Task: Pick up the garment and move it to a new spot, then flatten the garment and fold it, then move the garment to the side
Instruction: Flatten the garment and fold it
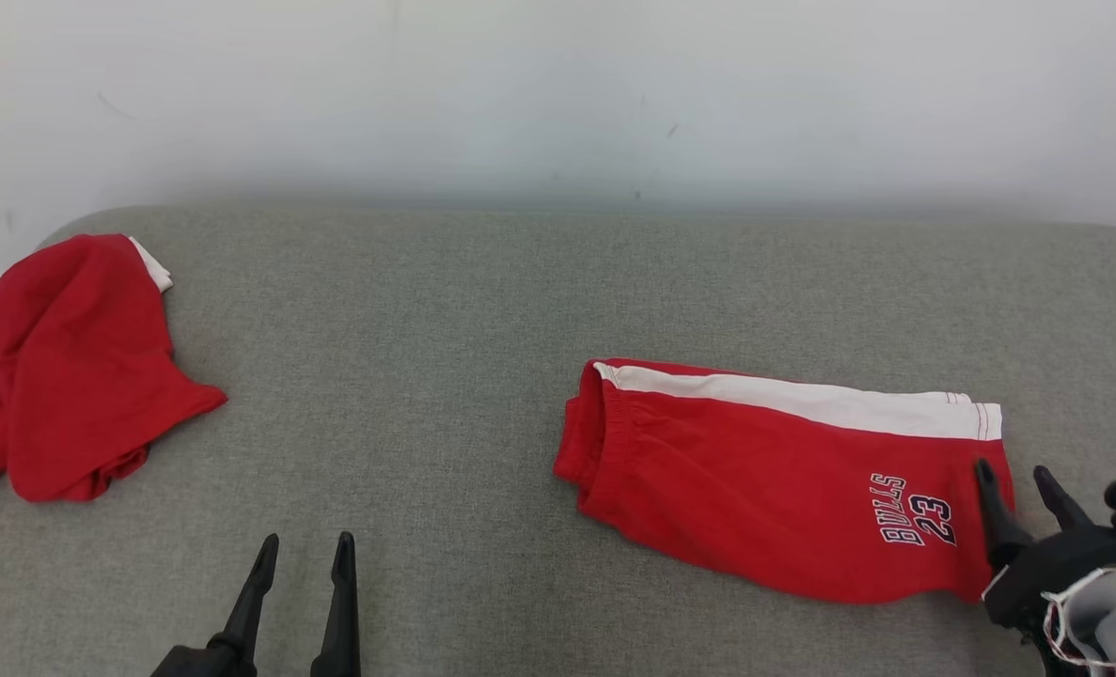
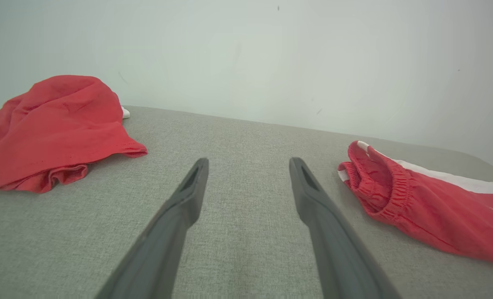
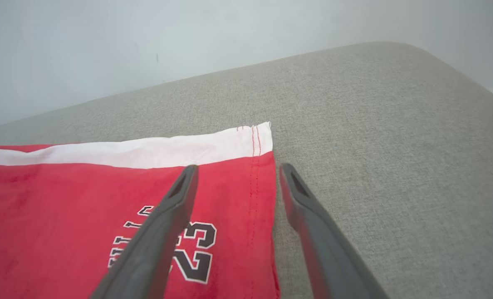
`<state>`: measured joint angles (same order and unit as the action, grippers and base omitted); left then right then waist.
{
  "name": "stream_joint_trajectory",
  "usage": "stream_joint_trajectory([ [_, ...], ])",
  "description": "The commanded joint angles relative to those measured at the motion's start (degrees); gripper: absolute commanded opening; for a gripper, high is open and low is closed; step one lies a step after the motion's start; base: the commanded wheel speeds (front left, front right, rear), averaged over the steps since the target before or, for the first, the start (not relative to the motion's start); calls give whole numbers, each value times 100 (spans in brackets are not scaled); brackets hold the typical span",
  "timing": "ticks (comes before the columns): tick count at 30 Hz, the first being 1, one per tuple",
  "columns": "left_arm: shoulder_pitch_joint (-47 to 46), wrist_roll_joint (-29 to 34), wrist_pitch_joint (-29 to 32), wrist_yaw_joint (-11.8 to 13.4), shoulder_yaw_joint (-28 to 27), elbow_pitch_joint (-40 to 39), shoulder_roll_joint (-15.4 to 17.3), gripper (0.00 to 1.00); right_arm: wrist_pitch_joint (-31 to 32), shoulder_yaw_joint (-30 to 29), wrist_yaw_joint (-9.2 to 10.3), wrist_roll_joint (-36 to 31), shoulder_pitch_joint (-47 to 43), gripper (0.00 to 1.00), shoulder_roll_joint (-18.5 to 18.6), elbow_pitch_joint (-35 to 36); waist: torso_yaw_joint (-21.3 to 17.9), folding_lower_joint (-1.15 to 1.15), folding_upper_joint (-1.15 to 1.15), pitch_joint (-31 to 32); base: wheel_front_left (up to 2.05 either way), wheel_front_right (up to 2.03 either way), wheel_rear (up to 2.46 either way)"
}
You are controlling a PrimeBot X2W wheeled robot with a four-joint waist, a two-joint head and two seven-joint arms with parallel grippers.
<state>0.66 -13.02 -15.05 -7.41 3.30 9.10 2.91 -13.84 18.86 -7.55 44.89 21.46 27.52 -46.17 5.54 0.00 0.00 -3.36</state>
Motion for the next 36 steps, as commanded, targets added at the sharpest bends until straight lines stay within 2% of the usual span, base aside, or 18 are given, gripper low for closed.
stream_joint_trajectory([
  [1, 57, 30, -18, -3, -8, -20, -5, 100, 59, 34, 14, -70, 98, 100, -72, -82, 14, 0, 0, -16, 0, 0, 0],
  [6, -24, 180, -18, 11, 30, -14, -3, 100, 352, 133, 14, -235, 481, 100, -171, -802, 129, 0, 0, -97, 0, 0, 0],
  [10, -70, 226, -18, 15, 11, 6, -4, 100, 247, 168, 14, -353, 661, 100, -126, -1291, 232, 0, 0, -125, 0, 0, 0],
  [25, -88, 275, -18, 7, -58, 116, -4, 100, 444, 379, 14, 60, 881, 100, -447, -1952, 307, 0, 0, -307, 0, 0, 0],
  [26, -93, 278, -18, 6, -60, 127, -4, 100, 491, 397, 14, 91, 900, 66, -471, -1956, 310, 0, 0, -310, 0, 0, 0],
  [27, -98, 280, -18, 5, -66, 132, -4, 100, 515, 417, 14, 127, 916, 14, -486, -1946, 310, 0, 0, -310, 0, 0, 0],
  [28, -98, 280, -18, 4, -76, 141, -4, 100, 536, 441, 13, 156, 928, 0, -488, -1943, 307, 0, 0, -306, 0, 0, 0],
  [36, 10, 228, -18, 0, -133, 215, -5, 100, 324, 488, 14, 332, 921, 0, -160, -2016, 222, 0, 0, -171, 0, 0, 0],
])
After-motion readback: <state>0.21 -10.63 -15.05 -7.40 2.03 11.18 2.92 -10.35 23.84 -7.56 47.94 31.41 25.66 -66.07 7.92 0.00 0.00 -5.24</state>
